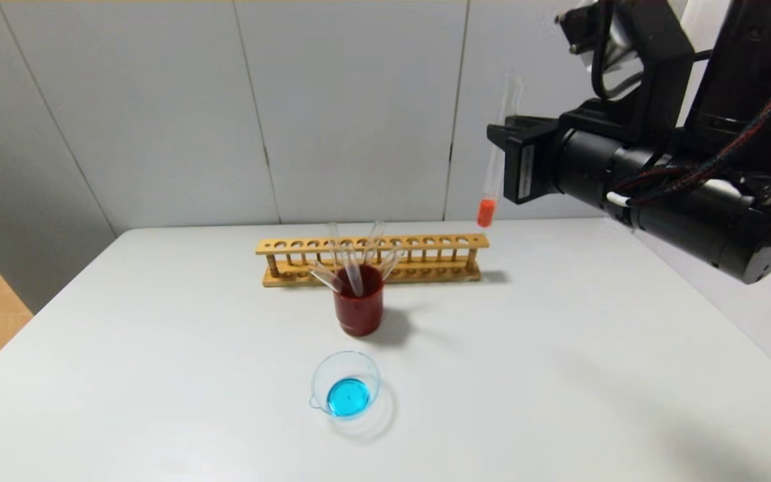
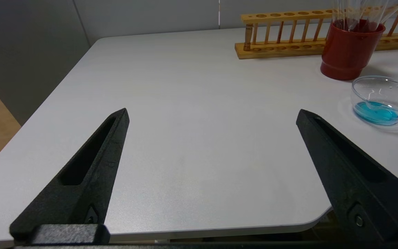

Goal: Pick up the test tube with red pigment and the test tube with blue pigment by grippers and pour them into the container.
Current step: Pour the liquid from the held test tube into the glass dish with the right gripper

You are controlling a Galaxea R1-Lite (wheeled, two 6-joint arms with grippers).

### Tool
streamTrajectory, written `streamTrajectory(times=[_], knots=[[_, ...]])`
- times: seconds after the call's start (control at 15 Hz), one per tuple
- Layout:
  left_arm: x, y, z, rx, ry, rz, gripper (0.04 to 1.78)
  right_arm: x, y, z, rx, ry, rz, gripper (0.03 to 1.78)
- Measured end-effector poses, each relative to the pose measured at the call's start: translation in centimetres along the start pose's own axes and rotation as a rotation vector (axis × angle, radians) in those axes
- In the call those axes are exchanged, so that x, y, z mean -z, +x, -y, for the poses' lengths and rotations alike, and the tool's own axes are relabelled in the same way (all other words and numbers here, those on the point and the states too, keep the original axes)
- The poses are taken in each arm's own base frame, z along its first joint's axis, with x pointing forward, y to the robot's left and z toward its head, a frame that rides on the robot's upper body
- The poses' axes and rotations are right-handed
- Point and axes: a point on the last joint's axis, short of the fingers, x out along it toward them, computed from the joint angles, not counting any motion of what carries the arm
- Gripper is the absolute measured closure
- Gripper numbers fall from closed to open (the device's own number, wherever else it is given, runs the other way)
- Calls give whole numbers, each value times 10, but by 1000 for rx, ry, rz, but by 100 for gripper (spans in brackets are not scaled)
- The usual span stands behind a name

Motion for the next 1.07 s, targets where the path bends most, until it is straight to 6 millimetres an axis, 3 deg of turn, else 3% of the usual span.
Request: streamTrajectory(times=[0.47, 1.07], knots=[[0, 0, 0, 0, 0, 0, 11, 33, -18, -23, -89, -65, -101, 155], [0, 0, 0, 0, 0, 0, 11, 70, -46, -28, -155, -157, -207, 155]])
